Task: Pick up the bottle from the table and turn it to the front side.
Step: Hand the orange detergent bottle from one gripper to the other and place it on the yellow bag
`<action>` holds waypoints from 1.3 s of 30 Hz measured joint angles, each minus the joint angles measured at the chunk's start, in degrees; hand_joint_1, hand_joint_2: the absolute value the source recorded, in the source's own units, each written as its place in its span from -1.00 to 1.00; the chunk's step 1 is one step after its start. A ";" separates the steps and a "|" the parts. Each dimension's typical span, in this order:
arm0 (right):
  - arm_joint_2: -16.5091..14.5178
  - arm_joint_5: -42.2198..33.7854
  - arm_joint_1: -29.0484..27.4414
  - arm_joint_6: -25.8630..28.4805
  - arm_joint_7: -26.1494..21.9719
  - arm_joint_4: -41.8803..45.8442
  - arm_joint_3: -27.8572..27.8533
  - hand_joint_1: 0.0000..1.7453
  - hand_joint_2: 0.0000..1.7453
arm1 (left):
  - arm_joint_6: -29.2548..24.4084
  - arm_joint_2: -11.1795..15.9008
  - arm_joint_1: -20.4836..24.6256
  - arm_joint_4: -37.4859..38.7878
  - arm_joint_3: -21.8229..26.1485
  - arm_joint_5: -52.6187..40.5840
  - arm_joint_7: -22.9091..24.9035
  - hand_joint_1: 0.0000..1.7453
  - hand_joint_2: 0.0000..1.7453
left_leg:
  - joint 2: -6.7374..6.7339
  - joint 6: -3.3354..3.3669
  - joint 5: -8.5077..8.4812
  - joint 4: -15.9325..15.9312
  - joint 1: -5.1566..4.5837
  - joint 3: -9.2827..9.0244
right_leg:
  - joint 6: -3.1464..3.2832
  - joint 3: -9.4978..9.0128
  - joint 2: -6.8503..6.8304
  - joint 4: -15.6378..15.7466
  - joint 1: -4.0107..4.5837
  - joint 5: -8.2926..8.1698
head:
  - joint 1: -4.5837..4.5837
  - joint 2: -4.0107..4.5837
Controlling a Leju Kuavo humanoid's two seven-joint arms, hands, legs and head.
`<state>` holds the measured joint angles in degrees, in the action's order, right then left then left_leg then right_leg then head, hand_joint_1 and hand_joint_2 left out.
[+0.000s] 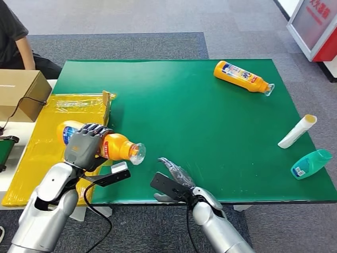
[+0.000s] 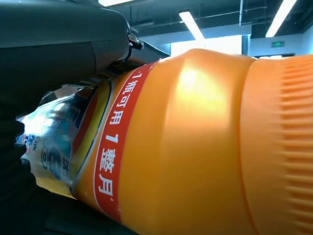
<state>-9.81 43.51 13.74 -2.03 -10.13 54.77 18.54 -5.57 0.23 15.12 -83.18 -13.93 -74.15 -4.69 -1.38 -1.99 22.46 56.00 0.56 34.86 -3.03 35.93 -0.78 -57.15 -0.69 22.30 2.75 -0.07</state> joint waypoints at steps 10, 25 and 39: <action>0.02 0.52 0.05 -1.40 -1.97 -0.44 -1.33 -1.00 1.00 | 0.62 2.52 10.07 22.42 -0.73 -8.48 2.67 1.00 1.00 | -0.01 -0.04 -0.06 0.00 0.00 -0.01 | 0.02 -0.01 0.01 -0.01 0.00 -0.06 | 0.00 0.00; -0.02 -0.78 0.19 -1.53 -3.08 -2.43 -1.34 -1.00 1.00 | -5.30 1.73 18.45 46.66 4.95 -7.17 -0.07 -1.00 0.50 | 0.00 -0.02 -0.04 0.00 0.00 -0.03 | 0.01 -0.06 0.01 -0.01 0.00 -0.05 | -0.01 0.00; 0.67 -3.93 -6.43 -0.64 -3.46 4.92 -3.18 -1.00 1.00 | 27.68 -6.17 -1.36 24.67 25.69 61.75 -31.40 -1.00 -1.00 | -0.15 0.03 0.29 0.00 -0.04 -0.08 | -0.04 -0.06 0.11 0.02 -0.04 0.25 | 0.00 0.00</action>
<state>-9.14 39.57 7.30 -2.67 -13.58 59.70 15.36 22.11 -5.94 13.76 -58.51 11.77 -12.40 -36.09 -1.53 -1.96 22.75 56.00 0.53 34.77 -3.08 35.87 -0.67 -57.13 -0.73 22.54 2.75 -0.07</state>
